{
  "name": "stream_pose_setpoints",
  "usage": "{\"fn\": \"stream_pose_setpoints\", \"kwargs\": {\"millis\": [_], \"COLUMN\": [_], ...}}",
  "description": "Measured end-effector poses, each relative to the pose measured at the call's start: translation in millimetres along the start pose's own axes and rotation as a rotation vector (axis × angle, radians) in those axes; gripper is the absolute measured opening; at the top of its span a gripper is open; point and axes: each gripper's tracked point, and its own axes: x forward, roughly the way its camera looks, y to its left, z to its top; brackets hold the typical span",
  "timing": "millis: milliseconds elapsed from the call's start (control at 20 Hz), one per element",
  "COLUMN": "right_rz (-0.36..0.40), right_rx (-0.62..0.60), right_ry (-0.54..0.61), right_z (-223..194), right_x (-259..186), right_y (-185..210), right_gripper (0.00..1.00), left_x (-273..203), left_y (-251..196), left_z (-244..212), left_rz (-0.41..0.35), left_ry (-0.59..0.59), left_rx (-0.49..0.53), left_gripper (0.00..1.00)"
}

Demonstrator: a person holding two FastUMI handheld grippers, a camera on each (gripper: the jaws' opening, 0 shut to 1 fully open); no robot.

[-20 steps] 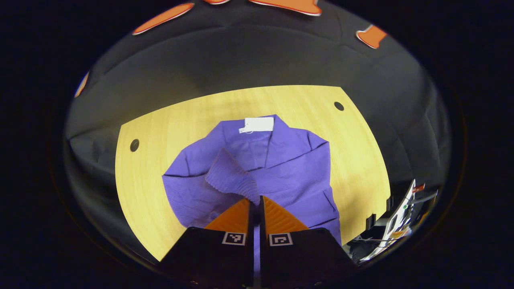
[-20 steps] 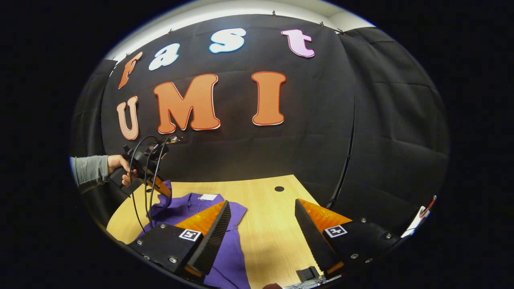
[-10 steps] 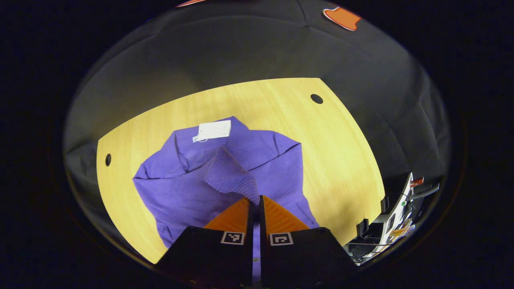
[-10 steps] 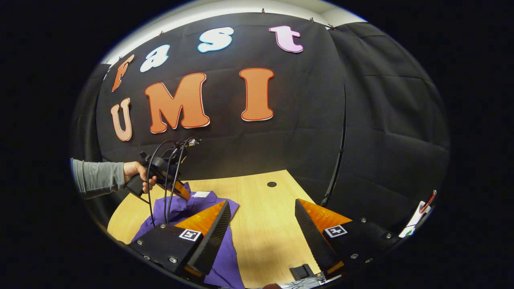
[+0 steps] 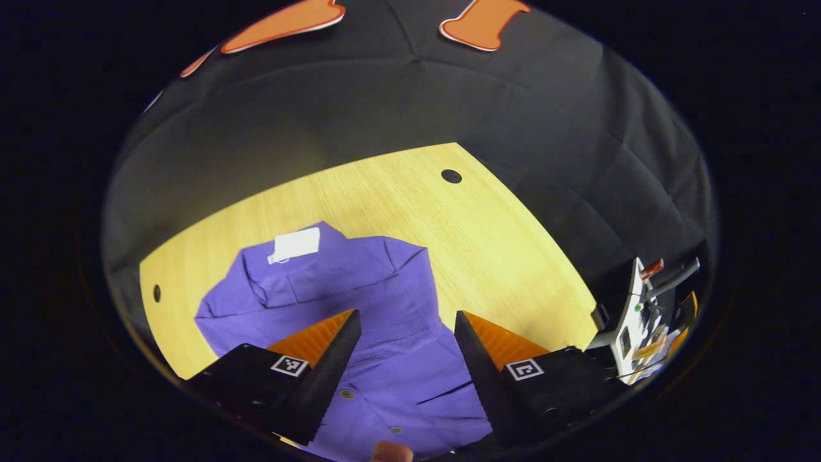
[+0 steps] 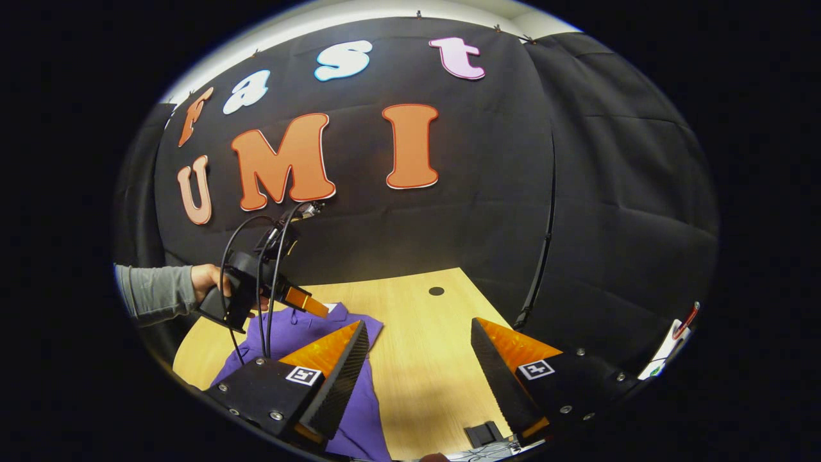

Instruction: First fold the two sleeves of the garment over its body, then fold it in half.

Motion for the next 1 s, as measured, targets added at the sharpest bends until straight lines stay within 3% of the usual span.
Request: {"fn": "stream_pose_setpoints", "kwargs": {"millis": [350,600,850,1000], "right_rz": [0.084,0.142,0.191,0.220], "right_rx": [-0.059,-0.109,-0.139,-0.140], "right_ry": [-0.025,-0.039,-0.063,-0.075], "right_z": [12,17,20,20], "right_x": [14,20,19,20], "right_y": [48,82,113,127], "right_gripper": [0.95,0.95,0.95,0.95], "left_x": [-76,-139,-207,-247], "left_y": [22,43,59,69], "left_z": [-21,-24,-39,-51], "left_rz": [0.057,0.141,0.255,0.350], "left_ry": [-0.183,-0.410,-0.637,-0.737], "left_rx": [-0.019,-0.034,-0.068,-0.035], "left_gripper": [0.98,0.99,0.98,0.98]}}
